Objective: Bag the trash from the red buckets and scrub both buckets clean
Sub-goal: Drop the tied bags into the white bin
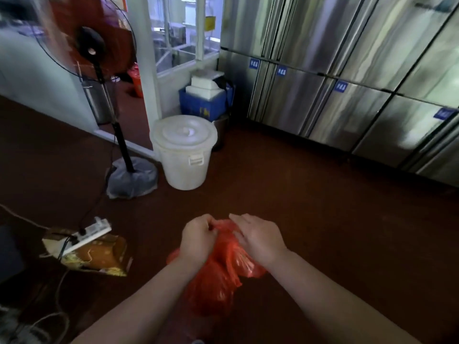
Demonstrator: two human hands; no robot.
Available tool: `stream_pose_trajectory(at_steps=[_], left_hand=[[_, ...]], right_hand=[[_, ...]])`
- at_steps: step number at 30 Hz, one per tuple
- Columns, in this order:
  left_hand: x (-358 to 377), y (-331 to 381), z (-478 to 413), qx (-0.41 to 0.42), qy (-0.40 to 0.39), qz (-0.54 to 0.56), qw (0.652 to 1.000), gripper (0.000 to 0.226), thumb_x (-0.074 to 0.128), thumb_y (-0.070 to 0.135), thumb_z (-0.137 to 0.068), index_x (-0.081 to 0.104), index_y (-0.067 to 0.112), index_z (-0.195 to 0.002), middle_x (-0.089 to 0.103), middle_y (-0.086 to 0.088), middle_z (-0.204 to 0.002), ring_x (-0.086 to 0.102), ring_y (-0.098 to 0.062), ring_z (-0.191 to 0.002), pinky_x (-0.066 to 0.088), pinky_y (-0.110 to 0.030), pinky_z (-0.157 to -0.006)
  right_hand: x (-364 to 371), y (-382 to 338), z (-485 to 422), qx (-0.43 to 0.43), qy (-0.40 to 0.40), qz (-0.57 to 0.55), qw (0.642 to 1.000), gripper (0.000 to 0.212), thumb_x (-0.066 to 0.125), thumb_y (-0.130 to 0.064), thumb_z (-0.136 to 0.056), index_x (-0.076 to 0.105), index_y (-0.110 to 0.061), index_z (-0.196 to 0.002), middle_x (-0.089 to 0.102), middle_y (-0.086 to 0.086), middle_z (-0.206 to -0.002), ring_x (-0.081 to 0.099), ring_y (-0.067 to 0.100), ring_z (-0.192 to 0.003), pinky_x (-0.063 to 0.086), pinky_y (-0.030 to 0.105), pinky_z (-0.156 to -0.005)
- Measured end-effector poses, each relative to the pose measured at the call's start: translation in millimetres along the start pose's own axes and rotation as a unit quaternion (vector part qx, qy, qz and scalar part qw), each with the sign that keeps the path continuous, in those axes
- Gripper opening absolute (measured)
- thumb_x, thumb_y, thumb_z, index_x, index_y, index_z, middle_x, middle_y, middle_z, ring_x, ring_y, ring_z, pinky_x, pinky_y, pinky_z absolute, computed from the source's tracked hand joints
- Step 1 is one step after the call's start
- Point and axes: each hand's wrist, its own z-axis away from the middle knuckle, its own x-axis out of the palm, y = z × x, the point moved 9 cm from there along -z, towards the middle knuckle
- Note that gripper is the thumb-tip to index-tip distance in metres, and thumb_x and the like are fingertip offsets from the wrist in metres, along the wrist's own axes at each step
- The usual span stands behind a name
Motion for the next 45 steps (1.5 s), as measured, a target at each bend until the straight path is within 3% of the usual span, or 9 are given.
stream_pose_trajectory(at_steps=[2, 7, 12, 20, 25, 32, 40, 45], left_hand=[[6.1, -9.9, -47.1, -0.034, -0.014, -0.007, 0.999, 0.008, 0.063, 0.008, -0.077, 0.068, 0.014, -0.078, 0.068, 0.0, -0.078, 0.062, -0.017, -0.076, 0.045, -0.028, -0.07], [18.0, -38.7, -141.2, -0.096, -0.027, -0.031, 0.995, 0.013, 0.058, 0.002, -0.074, 0.064, 0.013, -0.074, 0.068, -0.005, -0.078, 0.063, -0.024, -0.077, 0.042, -0.03, -0.067], [32.4, -72.1, -229.5, -0.16, 0.006, -0.069, 0.985, 0.015, 0.059, 0.002, -0.075, 0.059, 0.017, -0.073, 0.068, -0.01, -0.083, 0.062, -0.027, -0.083, 0.035, -0.027, -0.068], [35.8, -116.4, -328.6, -0.295, 0.106, -0.078, 0.946, 0.01, 0.059, 0.002, -0.074, 0.067, 0.008, -0.077, 0.068, -0.01, -0.08, 0.062, -0.031, -0.083, 0.044, -0.035, -0.07], [29.9, -135.7, -379.3, -0.35, 0.155, -0.062, 0.922, 0.014, 0.053, 0.01, -0.075, 0.067, 0.009, -0.078, 0.067, -0.01, -0.076, 0.062, -0.03, -0.076, 0.047, -0.036, -0.067], [36.7, -185.7, -451.5, -0.411, 0.18, -0.063, 0.891, 0.01, 0.059, 0.002, -0.072, 0.065, 0.01, -0.074, 0.066, -0.005, -0.068, 0.063, -0.028, -0.075, 0.039, -0.031, -0.062], [59.3, -229.2, -503.8, -0.474, 0.186, -0.032, 0.86, 0.024, 0.06, -0.004, -0.072, 0.068, 0.018, -0.075, 0.071, -0.007, -0.083, 0.064, -0.03, -0.085, 0.039, -0.03, -0.068], [75.1, -254.8, -522.8, -0.523, 0.211, -0.009, 0.826, 0.027, 0.058, -0.001, -0.075, 0.062, 0.026, -0.072, 0.064, 0.002, -0.081, 0.059, -0.021, -0.081, 0.035, -0.028, -0.066]], right_hand=[[4.6, 39.5, -39.1, 0.02, -0.019, -0.005, 1.0, 0.032, 0.053, -0.026, -0.085, 0.065, -0.018, -0.114, 0.069, 0.0, -0.099, 0.067, 0.018, -0.086, 0.057, 0.033, -0.064], [17.9, 137.0, -116.4, 0.054, -0.033, 0.012, 0.998, 0.02, 0.06, -0.015, -0.082, 0.072, -0.017, -0.098, 0.068, -0.002, -0.084, 0.067, 0.018, -0.075, 0.055, 0.032, -0.054], [61.6, 228.5, -202.0, 0.038, -0.083, 0.016, 0.996, 0.028, 0.045, -0.019, -0.096, 0.065, -0.019, -0.117, 0.066, -0.003, -0.106, 0.062, 0.015, -0.098, 0.053, 0.032, -0.079], [132.3, 336.9, -358.5, -0.036, -0.168, -0.027, 0.985, 0.03, 0.04, -0.022, -0.098, 0.064, -0.023, -0.115, 0.064, -0.005, -0.111, 0.06, 0.011, -0.1, 0.048, 0.027, -0.085], [184.0, 359.4, -461.0, -0.095, -0.238, -0.017, 0.966, 0.029, 0.04, -0.024, -0.099, 0.064, -0.025, -0.115, 0.063, -0.006, -0.109, 0.059, 0.011, -0.095, 0.045, 0.024, -0.08], [287.6, 353.3, -578.0, -0.141, -0.326, -0.008, 0.935, 0.024, 0.042, -0.023, -0.096, 0.065, -0.024, -0.101, 0.063, -0.005, -0.098, 0.059, 0.013, -0.09, 0.046, 0.027, -0.075], [395.9, 359.3, -667.3, -0.18, -0.382, 0.014, 0.906, 0.025, 0.043, -0.021, -0.096, 0.066, -0.022, -0.107, 0.065, -0.004, -0.103, 0.06, 0.014, -0.093, 0.048, 0.028, -0.078], [474.9, 364.2, -705.8, -0.196, -0.421, 0.028, 0.885, 0.024, 0.042, -0.019, -0.096, 0.065, -0.016, -0.101, 0.065, -0.001, -0.1, 0.059, 0.014, -0.089, 0.039, 0.024, -0.067]])
